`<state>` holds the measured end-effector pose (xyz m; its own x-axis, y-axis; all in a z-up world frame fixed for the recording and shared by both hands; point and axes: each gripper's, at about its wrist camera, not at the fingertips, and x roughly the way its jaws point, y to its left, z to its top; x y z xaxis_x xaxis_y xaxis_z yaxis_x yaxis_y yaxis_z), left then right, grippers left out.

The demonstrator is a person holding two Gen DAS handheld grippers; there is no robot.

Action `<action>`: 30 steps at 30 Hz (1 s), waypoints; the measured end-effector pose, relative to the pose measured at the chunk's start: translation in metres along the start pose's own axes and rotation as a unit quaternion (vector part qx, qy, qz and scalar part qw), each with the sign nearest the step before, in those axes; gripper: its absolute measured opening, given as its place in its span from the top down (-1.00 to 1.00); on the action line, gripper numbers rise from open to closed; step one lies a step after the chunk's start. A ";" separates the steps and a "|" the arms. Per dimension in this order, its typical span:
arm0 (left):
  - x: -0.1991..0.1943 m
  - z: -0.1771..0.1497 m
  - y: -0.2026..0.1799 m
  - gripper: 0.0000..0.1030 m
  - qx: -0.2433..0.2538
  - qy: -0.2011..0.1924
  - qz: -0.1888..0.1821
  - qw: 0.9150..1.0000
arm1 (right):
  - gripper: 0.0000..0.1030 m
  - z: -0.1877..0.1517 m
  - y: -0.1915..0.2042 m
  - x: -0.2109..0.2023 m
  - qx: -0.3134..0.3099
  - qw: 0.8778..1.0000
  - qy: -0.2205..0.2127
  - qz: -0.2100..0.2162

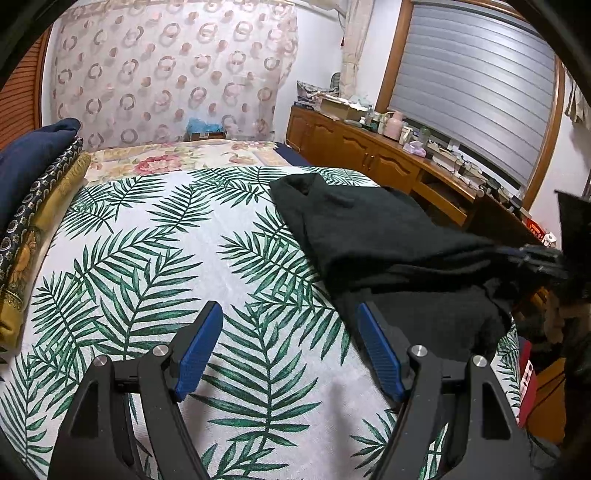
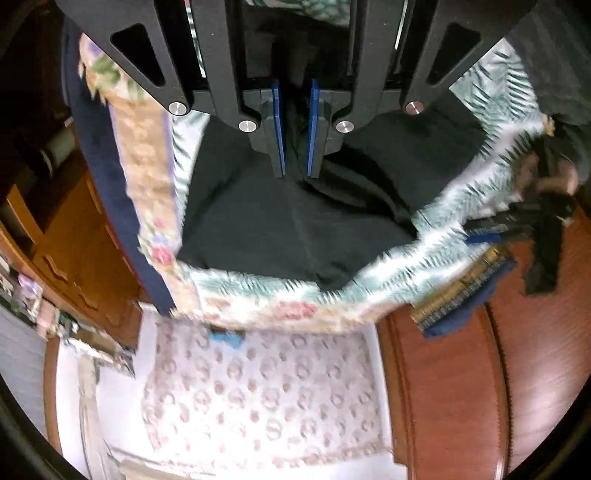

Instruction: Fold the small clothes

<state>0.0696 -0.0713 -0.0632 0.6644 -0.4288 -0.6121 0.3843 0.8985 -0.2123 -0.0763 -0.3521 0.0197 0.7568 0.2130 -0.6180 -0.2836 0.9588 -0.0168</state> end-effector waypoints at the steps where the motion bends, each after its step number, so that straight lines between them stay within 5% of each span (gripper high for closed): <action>1: 0.000 0.000 0.000 -0.48 0.001 0.000 0.001 1.000 | 0.79 -0.002 0.000 0.004 0.001 1.000 0.006 -0.007; 7: -0.001 0.000 -0.002 -0.48 0.004 -0.004 0.006 1.000 | 0.36 0.007 0.006 -0.003 -0.010 1.000 -0.004 -0.028; 9: -0.002 0.000 -0.003 -0.48 0.005 -0.006 0.007 1.000 | -0.05 0.014 0.011 -0.005 -0.015 0.999 -0.012 -0.034; 18: -0.007 0.001 -0.003 -0.48 0.007 -0.011 0.015 1.000 | -0.07 0.041 0.064 0.038 -0.070 0.997 -0.006 0.012; 30: -0.016 0.004 0.006 -0.48 0.001 -0.022 0.031 0.999 | -0.07 0.066 0.122 0.129 -0.131 0.984 0.068 0.098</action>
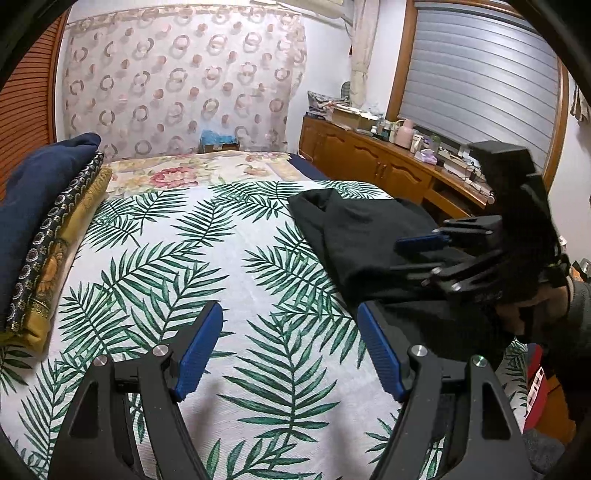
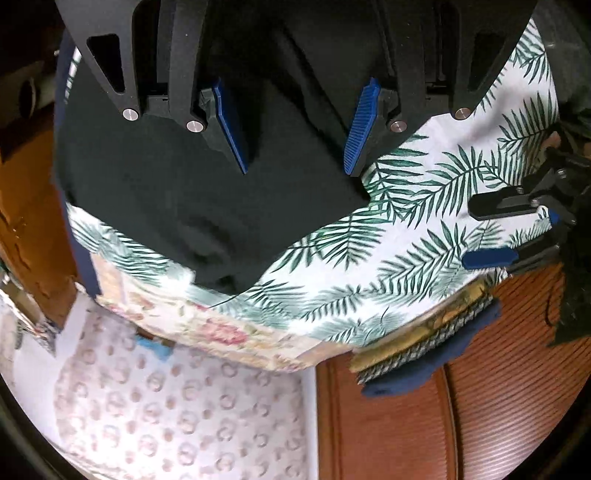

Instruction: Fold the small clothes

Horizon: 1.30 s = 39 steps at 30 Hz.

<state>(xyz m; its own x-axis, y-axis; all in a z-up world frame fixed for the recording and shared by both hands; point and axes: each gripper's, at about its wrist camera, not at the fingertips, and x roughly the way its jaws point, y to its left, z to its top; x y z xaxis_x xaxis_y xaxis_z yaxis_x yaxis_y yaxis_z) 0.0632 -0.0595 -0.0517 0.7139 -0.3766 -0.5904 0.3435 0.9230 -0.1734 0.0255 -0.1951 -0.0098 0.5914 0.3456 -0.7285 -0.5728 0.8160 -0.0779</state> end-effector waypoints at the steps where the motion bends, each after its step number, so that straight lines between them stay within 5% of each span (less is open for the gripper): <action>1: 0.000 0.000 0.001 -0.48 -0.001 0.000 0.000 1.000 | -0.07 0.006 -0.002 0.007 -0.004 1.000 0.004 0.003; 11: -0.001 -0.001 0.001 -0.48 -0.002 -0.001 0.001 1.000 | -0.07 0.013 -0.005 0.037 -0.022 0.999 0.027 0.008; 13: -0.001 -0.001 0.002 -0.48 -0.003 0.000 0.001 1.000 | 0.17 0.012 -0.003 0.037 -0.028 0.999 0.019 0.003; 15: -0.001 -0.001 0.002 -0.48 -0.004 0.000 0.000 1.000 | 0.73 0.012 -0.004 0.032 -0.025 1.000 0.006 0.007; 22: 0.000 -0.002 0.000 -0.48 -0.003 0.001 -0.002 1.000 | 0.83 0.019 -0.033 -0.016 0.026 0.997 -0.068 -0.003; 29: 0.002 -0.003 -0.004 -0.48 0.002 0.004 -0.007 1.000 | 0.84 0.027 -0.094 -0.049 0.062 0.987 -0.100 -0.105; 35: 0.005 -0.005 -0.008 -0.48 0.007 0.010 -0.011 1.000 | 0.84 0.019 -0.149 -0.030 0.096 0.970 -0.061 -0.215; 39: 0.006 -0.006 -0.010 -0.48 0.010 0.014 -0.013 1.000 | 0.84 0.006 -0.174 -0.017 0.141 0.958 -0.039 -0.248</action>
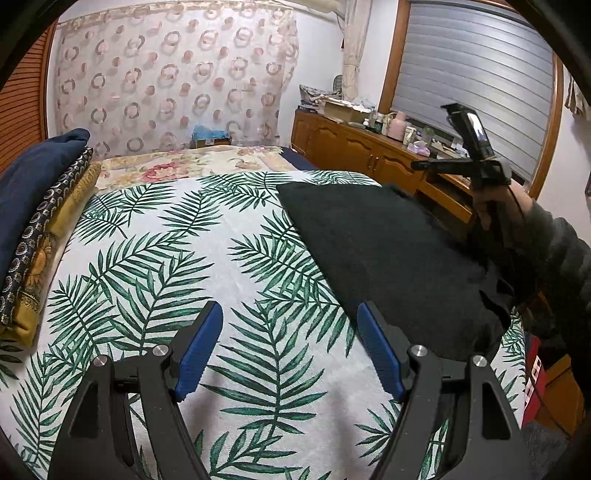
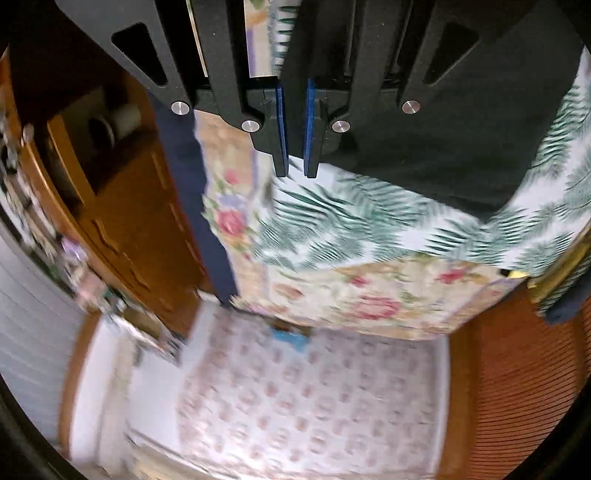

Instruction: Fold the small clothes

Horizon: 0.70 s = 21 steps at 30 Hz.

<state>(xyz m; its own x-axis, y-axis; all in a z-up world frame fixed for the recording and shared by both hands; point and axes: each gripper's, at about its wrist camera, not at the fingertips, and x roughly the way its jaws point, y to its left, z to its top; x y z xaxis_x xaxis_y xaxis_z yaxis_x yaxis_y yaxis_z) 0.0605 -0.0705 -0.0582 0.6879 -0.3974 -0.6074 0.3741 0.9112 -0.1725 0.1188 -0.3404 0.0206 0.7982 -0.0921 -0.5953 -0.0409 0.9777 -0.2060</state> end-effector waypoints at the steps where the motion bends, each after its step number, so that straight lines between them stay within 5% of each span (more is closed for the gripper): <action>1: 0.000 0.000 0.000 -0.48 0.001 0.000 0.000 1.000 | 0.84 -0.002 -0.003 0.000 0.009 1.000 0.000 0.003; 5: 0.001 -0.001 -0.002 -0.48 0.004 0.004 -0.001 1.000 | 0.81 -0.010 0.002 -0.013 0.016 0.999 -0.004 0.032; 16: 0.009 0.000 -0.027 -0.48 0.030 0.018 -0.021 0.999 | 0.04 -0.069 -0.001 -0.109 0.006 0.996 -0.010 0.093; 21: 0.012 -0.002 -0.039 -0.48 0.042 0.025 -0.028 0.998 | 0.00 -0.098 0.002 -0.133 0.006 0.994 -0.004 0.108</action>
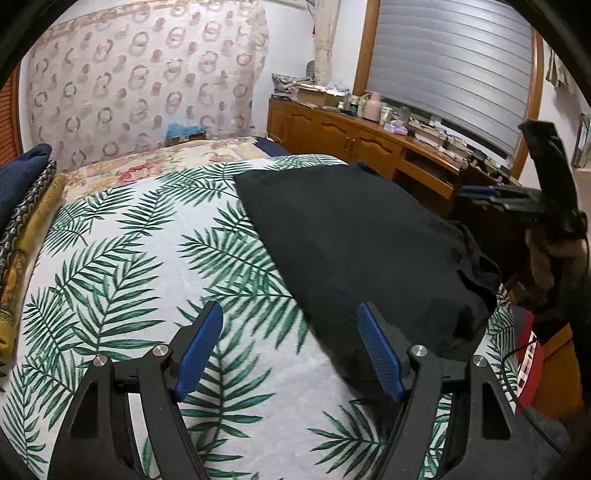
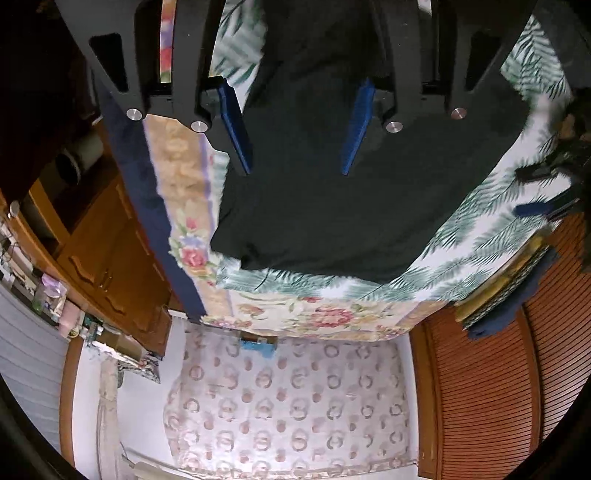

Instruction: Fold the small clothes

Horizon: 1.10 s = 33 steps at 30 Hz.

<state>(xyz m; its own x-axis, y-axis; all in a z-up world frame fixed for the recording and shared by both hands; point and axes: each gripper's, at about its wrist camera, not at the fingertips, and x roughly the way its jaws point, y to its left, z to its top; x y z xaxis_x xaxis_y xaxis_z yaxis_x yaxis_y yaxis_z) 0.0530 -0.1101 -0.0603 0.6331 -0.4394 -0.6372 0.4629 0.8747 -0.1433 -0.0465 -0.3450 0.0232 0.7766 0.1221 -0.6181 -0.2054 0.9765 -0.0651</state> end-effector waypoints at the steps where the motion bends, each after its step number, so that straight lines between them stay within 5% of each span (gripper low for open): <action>1: 0.001 0.000 -0.002 -0.48 0.001 0.001 -0.002 1.000 | 0.00 -0.004 0.002 -0.003 0.001 1.000 0.000 0.003; 16: 0.009 -0.006 -0.019 -0.48 0.016 0.020 -0.021 0.999 | 0.01 -0.005 -0.006 0.016 -0.055 0.996 0.066 0.001; 21: 0.011 -0.006 -0.023 -0.48 0.020 0.026 -0.030 0.999 | 0.76 -0.004 -0.024 0.004 -0.062 0.996 0.070 0.016; 26: 0.011 -0.008 -0.026 -0.48 0.024 0.033 -0.032 0.999 | 0.84 -0.009 -0.038 -0.017 -0.066 0.995 0.078 0.020; 33: 0.014 -0.009 -0.031 -0.48 0.028 0.041 -0.035 0.998 | 0.84 -0.010 -0.079 -0.050 -0.054 0.993 0.100 -0.030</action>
<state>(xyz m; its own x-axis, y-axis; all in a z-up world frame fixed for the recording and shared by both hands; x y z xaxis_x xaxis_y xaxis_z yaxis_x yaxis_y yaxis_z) 0.0412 -0.1415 -0.0716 0.5454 -0.4791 -0.6878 0.5403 0.8283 -0.1485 -0.0755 -0.4304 0.0513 0.6580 0.0154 -0.7528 -0.2327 0.9550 -0.1840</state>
